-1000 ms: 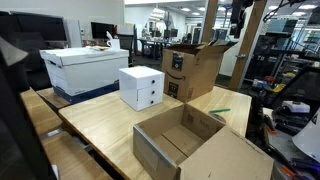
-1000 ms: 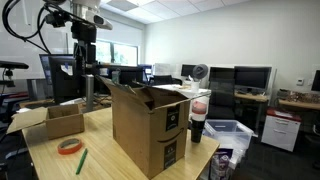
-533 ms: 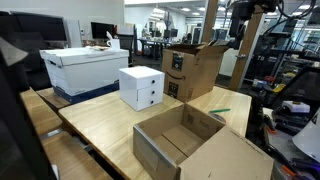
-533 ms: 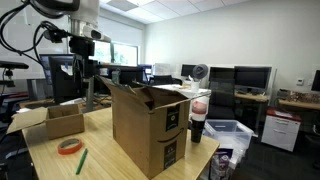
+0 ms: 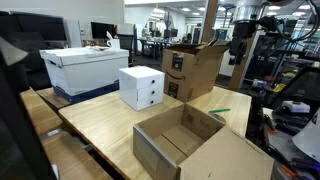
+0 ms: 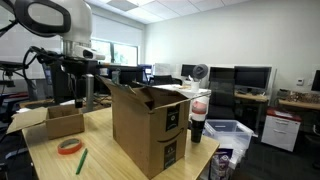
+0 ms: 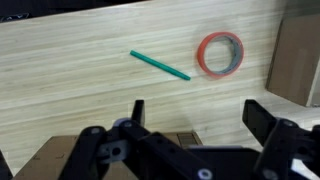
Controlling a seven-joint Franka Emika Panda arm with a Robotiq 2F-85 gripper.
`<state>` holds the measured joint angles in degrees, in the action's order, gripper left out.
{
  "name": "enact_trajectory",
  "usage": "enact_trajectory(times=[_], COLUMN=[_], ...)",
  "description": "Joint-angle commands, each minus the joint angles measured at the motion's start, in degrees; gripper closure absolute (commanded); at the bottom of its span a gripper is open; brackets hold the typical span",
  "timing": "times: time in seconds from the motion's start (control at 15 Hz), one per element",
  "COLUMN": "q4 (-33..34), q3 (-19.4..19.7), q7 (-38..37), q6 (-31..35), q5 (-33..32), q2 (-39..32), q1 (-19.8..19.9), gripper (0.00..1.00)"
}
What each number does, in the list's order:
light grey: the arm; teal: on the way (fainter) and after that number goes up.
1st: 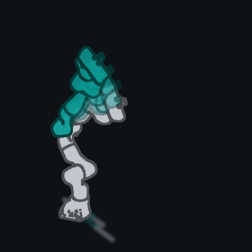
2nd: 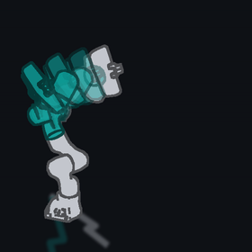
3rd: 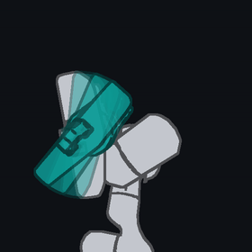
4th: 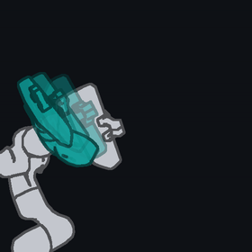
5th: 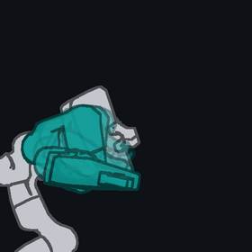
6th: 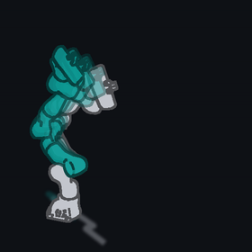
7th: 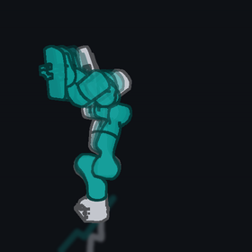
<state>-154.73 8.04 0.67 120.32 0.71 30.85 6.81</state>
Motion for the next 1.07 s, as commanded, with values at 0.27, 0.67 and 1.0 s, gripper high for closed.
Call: enact_trajectory(times=[0.27, 0.67, 1.0], q4=[-5.19, -4.99, -4.88], q3=[-3.51, -6.96, -6.13], q7=[-2.76, -10.03, -7.92], q6=[8.50, 15.63, 13.32], q5=[-2.33, -5.54, -3.81], q2=[-3.68, -8.35, -8.01], q1=[0.79, 1.05, -0.29], gripper=[0.00, 0.00, 0.00])
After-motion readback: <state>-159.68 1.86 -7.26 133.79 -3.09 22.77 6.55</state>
